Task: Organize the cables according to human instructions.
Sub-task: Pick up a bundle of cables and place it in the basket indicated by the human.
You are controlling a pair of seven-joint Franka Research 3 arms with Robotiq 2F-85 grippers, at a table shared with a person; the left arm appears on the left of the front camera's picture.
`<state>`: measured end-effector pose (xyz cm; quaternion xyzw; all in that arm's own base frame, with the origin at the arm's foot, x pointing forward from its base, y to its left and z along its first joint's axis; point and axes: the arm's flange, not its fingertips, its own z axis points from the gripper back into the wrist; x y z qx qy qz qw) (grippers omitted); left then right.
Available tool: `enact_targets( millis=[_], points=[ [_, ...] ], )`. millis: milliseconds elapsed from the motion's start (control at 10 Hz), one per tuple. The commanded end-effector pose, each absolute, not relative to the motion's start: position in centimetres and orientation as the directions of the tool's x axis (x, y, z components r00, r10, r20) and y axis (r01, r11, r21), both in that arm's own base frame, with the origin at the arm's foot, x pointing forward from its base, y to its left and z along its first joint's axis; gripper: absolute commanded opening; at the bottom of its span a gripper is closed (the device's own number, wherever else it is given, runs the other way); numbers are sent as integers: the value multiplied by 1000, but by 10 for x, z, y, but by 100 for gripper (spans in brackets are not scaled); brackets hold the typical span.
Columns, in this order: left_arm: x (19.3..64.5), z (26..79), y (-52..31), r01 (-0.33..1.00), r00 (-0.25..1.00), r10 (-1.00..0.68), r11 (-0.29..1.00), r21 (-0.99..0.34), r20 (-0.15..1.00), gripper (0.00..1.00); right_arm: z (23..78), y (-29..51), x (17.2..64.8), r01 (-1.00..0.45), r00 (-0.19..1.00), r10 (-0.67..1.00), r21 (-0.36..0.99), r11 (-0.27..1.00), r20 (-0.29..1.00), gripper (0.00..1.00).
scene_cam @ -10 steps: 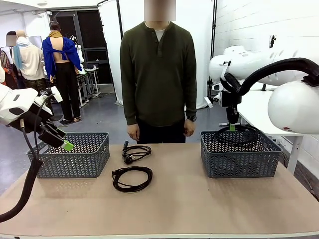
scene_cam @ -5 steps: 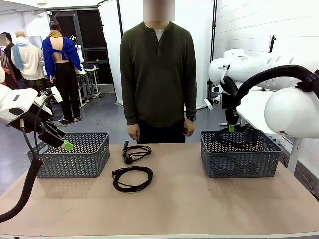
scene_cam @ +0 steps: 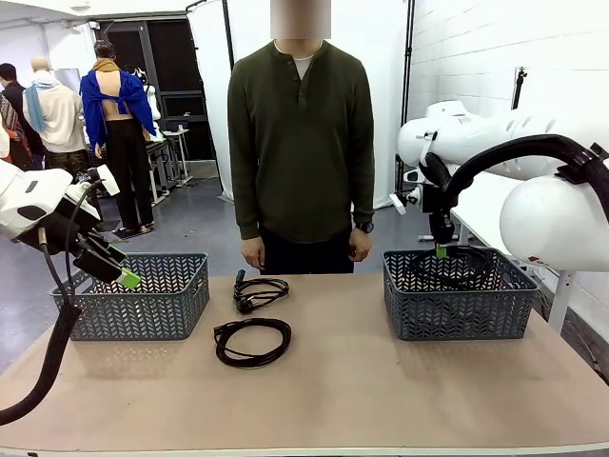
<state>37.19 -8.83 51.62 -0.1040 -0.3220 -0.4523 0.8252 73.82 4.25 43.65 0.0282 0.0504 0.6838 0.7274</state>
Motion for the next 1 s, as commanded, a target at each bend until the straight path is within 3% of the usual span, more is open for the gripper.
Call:
enact_targets(
  millis=[0,400,500,900],
  points=[
    [373,516,-86,819,378,-675,563,110,634,100,441,43,759,-993,38,997,113,46,-73,0],
    [373,516,-86,819,378,-675,563,110,634,100,432,42,758,-989,35,997,139,45,-73,0],
    [373,516,-86,819,378,-675,563,110,634,100,433,42,758,-988,31,997,149,42,-74,6],
    [373,516,-86,819,378,-675,563,110,634,100,438,44,757,-987,46,997,151,54,-55,84]
  ],
)
